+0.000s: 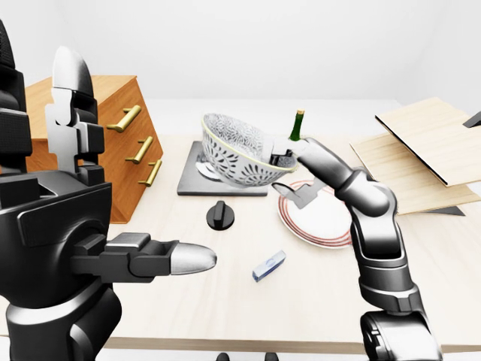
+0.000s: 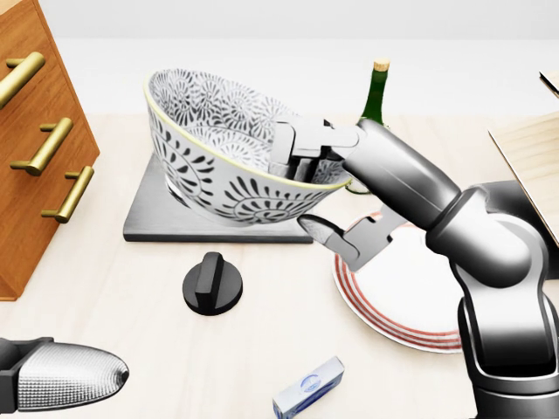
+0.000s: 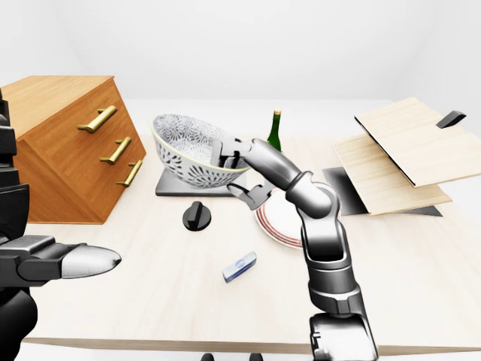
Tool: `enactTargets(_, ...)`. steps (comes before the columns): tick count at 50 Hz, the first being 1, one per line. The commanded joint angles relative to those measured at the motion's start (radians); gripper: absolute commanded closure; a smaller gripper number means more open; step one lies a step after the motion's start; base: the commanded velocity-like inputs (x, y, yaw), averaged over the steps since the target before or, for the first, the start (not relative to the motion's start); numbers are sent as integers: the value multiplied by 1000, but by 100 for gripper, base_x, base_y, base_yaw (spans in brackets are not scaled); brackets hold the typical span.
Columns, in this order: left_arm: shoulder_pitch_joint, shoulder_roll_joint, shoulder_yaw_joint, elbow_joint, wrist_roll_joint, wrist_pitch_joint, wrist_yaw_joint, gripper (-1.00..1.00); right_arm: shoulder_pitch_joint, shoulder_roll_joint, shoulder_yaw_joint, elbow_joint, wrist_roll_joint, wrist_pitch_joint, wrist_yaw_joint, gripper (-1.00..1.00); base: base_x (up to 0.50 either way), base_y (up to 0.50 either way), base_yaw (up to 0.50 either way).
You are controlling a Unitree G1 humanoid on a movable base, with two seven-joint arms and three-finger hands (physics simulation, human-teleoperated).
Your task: Pick up the akita bowl and put it on the plate.
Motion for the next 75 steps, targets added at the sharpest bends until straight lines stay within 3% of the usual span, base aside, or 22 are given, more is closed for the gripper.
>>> enactTargets(1, 4, 12, -2, 0, -7, 0, 11, -98, 70, -92, -92, -42, 94, 0, 0, 100, 0, 0, 0)
enactTargets(12, -1, 29, 1, 0, -22, 0, 27, -97, 121, -143, -149, -35, 144, 0, 0, 100, 0, 0, 0)
enactTargets(22, -10, 35, -10, 0, -22, 0, 36, -97, 164, -223, -216, 102, 170, 0, 0, 100, 0, 0, 0)
enactTargets(32, -6, 13, -8, 0, -8, 0, 17, -98, 144, -305, -244, 288, 146, 0, 0, 100, 0, 0, 0)
enactTargets(46, -10, 33, -2, 0, -30, 0, 33, -97, 110, -384, -240, 497, 54, 0, 0, 100, 0, 0, 0)
enactTargets(56, -9, 58, -10, 0, -42, 0, 40, -97, 124, -385, -238, 491, 37, 0, 0, 100, 0, 0, 0)
enactTargets(75, 0, 59, -2, 0, -41, 0, 40, -98, 183, -294, -197, 301, 78, 0, 0, 100, 0, 0, 0)
